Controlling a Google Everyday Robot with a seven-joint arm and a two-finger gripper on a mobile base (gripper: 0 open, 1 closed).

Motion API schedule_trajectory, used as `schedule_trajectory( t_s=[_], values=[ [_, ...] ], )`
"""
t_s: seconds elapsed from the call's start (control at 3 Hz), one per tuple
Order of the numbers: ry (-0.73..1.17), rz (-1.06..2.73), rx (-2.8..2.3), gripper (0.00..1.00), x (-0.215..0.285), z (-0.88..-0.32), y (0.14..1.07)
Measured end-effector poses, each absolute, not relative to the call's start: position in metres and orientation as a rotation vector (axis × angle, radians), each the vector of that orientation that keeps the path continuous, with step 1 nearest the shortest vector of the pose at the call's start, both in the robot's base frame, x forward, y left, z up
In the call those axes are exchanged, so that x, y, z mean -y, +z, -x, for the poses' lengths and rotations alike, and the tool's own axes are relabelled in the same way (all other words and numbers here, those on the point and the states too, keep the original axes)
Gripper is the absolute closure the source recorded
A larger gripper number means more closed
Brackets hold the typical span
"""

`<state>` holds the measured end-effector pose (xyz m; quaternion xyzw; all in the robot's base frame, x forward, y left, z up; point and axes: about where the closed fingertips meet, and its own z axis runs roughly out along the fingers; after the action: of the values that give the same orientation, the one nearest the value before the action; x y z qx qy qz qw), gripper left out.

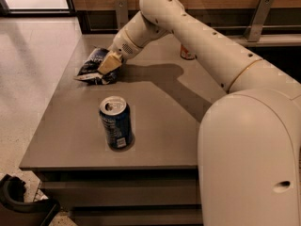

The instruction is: Pick blue chip bag

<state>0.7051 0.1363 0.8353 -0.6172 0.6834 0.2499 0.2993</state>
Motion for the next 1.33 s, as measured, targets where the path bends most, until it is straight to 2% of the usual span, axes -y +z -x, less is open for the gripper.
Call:
schedule_trajectory(
  t_s=[1.33],
  values=[
    [0.663,1.639,-1.814,1.0,-0.1362,-0.7051,0.8361]
  ],
)
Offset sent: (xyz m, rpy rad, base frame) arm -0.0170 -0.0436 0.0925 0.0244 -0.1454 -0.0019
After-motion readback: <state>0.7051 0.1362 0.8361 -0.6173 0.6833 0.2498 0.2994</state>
